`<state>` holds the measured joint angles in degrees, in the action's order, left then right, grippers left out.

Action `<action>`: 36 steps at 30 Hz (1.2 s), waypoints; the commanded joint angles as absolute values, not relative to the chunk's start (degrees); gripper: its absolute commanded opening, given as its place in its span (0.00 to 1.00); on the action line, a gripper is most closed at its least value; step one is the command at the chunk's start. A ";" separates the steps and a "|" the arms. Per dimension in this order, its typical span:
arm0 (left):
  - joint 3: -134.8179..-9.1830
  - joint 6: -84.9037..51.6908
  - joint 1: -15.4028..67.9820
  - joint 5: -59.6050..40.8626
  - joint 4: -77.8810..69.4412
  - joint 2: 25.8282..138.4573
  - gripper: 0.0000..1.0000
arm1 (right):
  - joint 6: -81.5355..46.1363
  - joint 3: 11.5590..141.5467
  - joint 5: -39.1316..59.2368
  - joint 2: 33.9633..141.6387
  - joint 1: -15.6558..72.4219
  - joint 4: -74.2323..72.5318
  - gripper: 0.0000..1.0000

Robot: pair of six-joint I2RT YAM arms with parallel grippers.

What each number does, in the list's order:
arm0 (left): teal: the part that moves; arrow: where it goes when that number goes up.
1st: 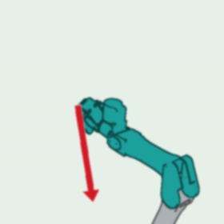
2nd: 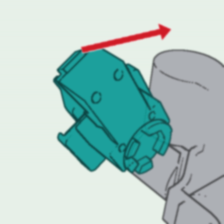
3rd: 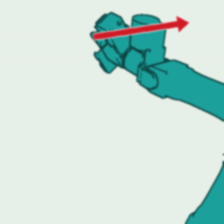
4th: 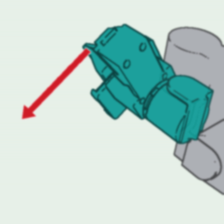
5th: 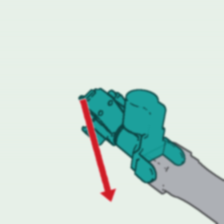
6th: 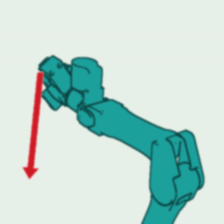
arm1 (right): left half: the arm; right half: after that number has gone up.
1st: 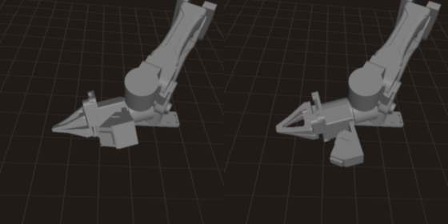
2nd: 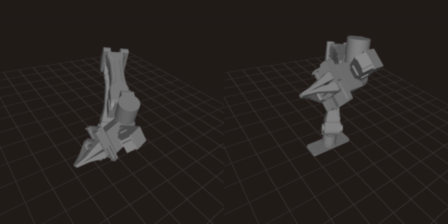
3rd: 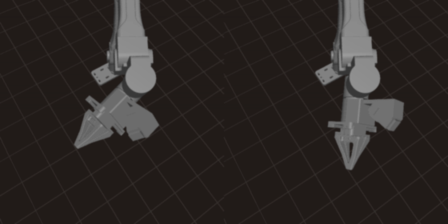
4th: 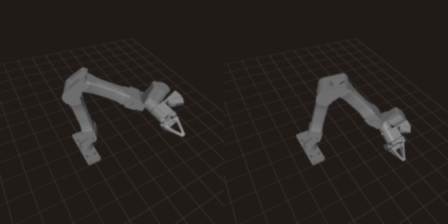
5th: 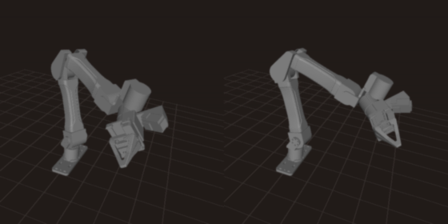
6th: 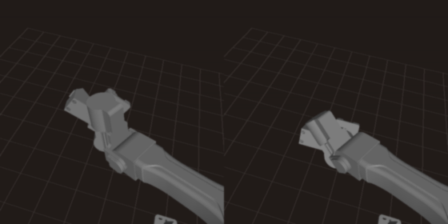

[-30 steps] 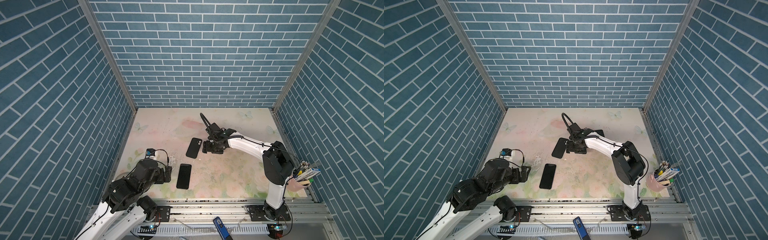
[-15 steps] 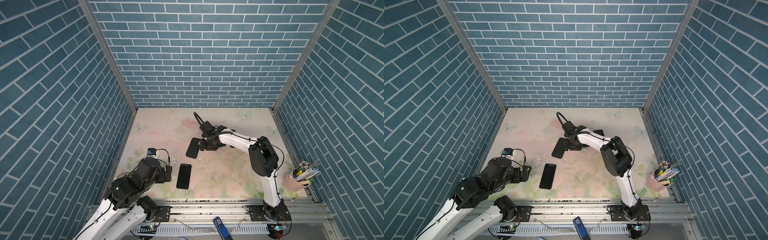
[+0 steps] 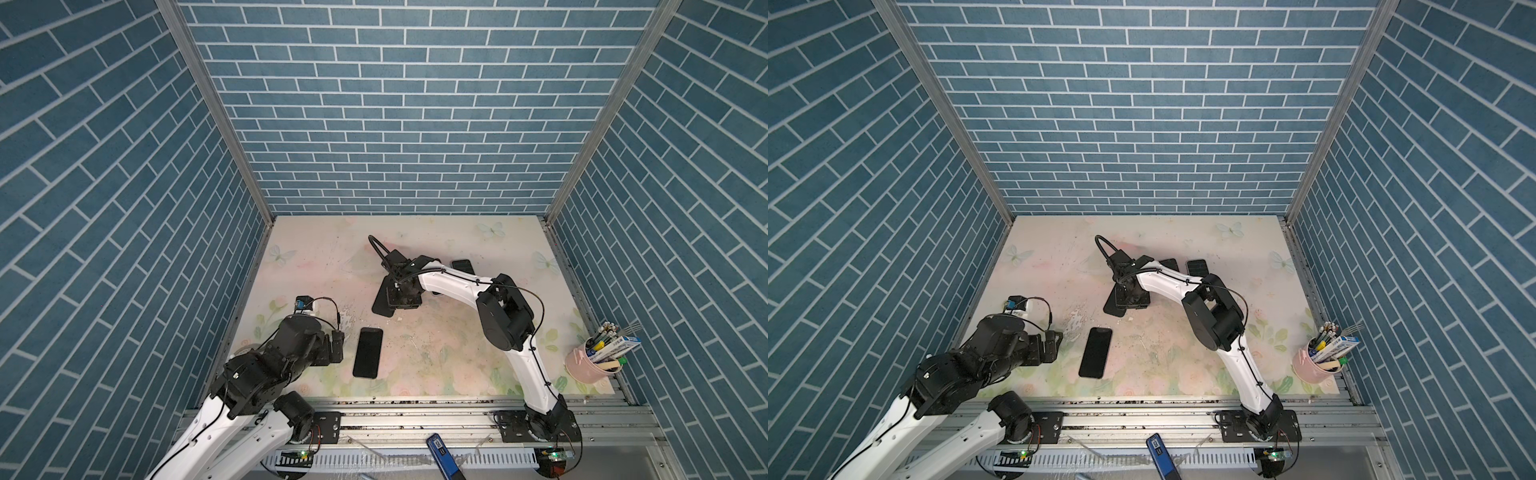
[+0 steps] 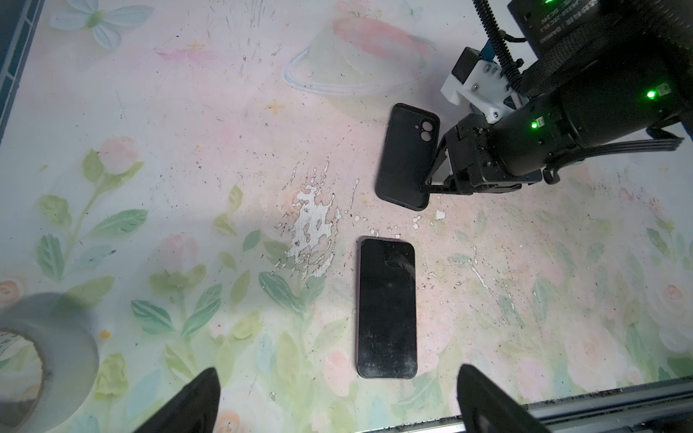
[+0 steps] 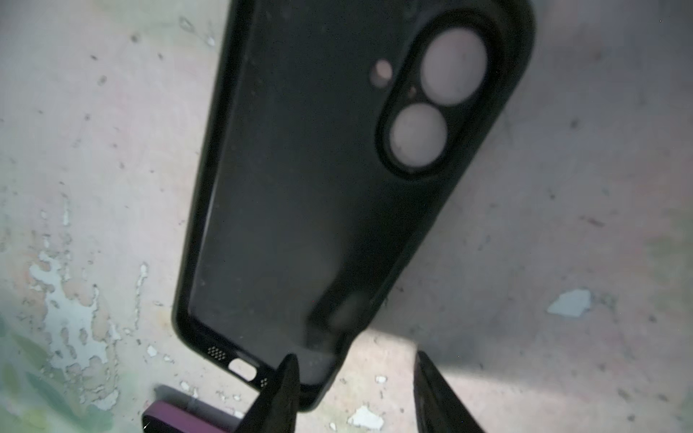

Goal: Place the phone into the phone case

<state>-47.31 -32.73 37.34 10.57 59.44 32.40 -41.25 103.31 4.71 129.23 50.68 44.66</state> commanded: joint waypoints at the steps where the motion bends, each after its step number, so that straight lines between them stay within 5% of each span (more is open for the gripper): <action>1: -46.92 -32.43 36.91 9.86 59.24 33.01 0.99 | -44.15 100.31 -0.36 127.96 51.42 49.29 0.41; 9: -46.77 -32.42 36.94 9.64 58.91 32.26 1.00 | -41.60 91.02 -2.67 120.84 51.73 49.98 0.18; 17: -52.50 -28.71 36.91 8.50 61.58 39.62 0.99 | -22.07 87.21 -2.62 114.49 51.77 57.29 0.00; 23: -56.84 -20.26 36.91 4.42 57.19 45.36 1.00 | -12.29 83.56 0.12 109.73 51.77 58.01 0.00; 32: -53.98 -24.99 36.83 5.57 49.89 46.13 1.00 | -9.67 81.58 -1.87 108.30 51.80 57.46 0.00; 33: -53.88 -25.74 36.83 5.81 49.84 46.68 1.00 | -9.59 81.48 -2.73 108.30 51.75 57.23 0.02; 35: -53.18 -27.43 36.83 5.65 49.43 47.43 0.99 | -9.62 81.15 -4.72 107.82 51.76 56.98 0.31; 36: -52.46 -28.21 36.83 5.17 48.82 47.60 1.00 | -9.66 80.93 -4.80 107.29 51.79 56.75 0.37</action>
